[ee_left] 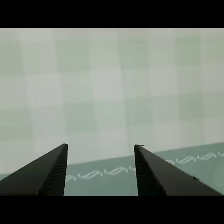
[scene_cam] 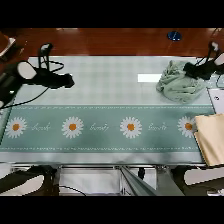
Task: Fold the shirts.
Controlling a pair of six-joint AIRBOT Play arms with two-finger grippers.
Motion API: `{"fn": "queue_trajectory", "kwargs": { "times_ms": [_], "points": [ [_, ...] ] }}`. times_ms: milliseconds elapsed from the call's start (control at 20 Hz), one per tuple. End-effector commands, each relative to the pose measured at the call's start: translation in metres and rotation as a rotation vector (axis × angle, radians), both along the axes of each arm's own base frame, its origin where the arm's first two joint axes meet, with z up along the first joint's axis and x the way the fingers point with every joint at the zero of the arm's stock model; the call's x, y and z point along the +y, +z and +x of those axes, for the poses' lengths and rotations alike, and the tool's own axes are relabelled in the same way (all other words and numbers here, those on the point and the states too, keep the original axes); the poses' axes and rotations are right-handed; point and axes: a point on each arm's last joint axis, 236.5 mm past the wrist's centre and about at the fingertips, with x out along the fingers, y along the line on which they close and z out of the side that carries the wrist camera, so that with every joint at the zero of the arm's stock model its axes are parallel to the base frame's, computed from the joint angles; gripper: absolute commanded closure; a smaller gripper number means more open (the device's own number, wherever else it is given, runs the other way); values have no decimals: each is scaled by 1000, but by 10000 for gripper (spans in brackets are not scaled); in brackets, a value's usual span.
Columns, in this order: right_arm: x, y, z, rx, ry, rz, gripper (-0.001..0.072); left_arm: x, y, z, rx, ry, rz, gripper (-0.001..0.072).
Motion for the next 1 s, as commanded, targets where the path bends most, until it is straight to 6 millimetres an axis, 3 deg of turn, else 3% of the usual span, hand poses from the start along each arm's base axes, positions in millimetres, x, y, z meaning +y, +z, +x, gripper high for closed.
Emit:
{"fn": "queue_trajectory", "kwargs": {
  "times_ms": [0,100,200,350,450,550,650,850,950],
  "points": [
    [43,159,7,-318,135,-2,690,28,41,-47,35,12,3,200],
    [69,256,-15,-509,195,-67,690,19,64,-76,-47,14,-43,200],
    [93,326,-45,-653,239,-107,690,0,75,-109,-136,21,-134,200],
    [128,403,-92,-823,308,-140,690,-11,68,-145,-237,59,-215,200],
    [153,435,-119,-896,371,-149,690,-11,55,-159,-257,63,-227,200],
    [182,451,-143,-935,446,-129,690,-10,43,-168,-243,64,-225,200],
    [218,448,-164,-919,549,-90,690,-13,35,-170,-220,66,-238,201],
    [296,421,-202,-821,782,14,690,-16,32,-170,-205,68,-255,201],
    [335,395,-219,-725,889,79,690,-16,32,-170,-206,65,-254,200]
  ]
}}
